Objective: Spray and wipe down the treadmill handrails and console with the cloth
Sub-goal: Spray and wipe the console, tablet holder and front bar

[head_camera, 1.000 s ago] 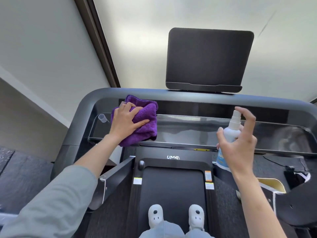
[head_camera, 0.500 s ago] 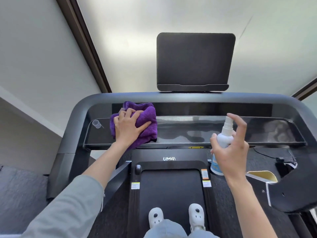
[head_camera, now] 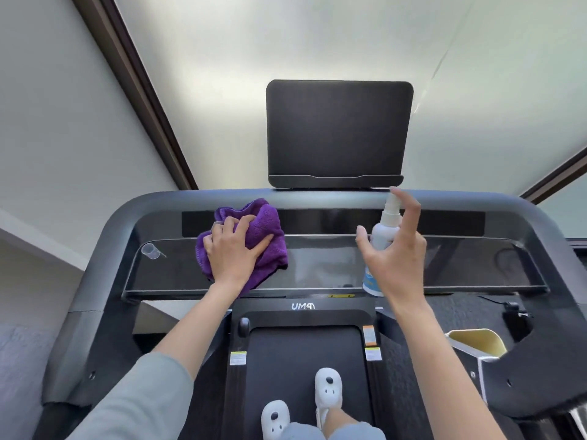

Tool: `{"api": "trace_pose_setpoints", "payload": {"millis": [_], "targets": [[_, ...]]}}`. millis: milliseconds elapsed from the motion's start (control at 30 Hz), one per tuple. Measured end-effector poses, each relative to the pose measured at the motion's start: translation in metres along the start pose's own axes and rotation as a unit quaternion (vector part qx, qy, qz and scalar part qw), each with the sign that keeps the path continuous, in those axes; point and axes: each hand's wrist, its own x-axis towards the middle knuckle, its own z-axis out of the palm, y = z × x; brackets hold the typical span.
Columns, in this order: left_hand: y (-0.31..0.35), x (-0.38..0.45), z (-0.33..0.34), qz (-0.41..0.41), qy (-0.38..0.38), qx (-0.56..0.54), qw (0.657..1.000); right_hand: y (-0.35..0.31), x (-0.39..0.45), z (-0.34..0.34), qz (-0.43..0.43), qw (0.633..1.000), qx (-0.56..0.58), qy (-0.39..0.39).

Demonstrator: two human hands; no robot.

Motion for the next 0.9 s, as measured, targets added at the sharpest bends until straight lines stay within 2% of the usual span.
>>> {"api": "trace_pose_setpoints", "payload": {"millis": [133,367,600,767,900], "targets": [[0.023,-0.006,0.015,-0.058,0.035,0.006,0.998,0.005,0.054,0.008,-0.039,0.998,-0.031,-0.024],[0.037,-0.010,0.018,-0.072,0.064,0.038,0.995,0.016,0.129,0.009,-0.024,0.998,-0.062,0.005],[0.037,-0.011,0.012,-0.054,0.070,0.019,0.996,0.014,0.130,0.013,-0.021,0.997,-0.046,0.053],[0.025,-0.017,0.015,0.007,0.072,0.021,0.997,0.010,0.112,0.014,-0.030,0.998,-0.036,0.045],[0.030,-0.006,0.014,0.009,0.049,0.017,0.999,0.012,0.099,0.015,-0.012,0.999,-0.025,0.040]]}}
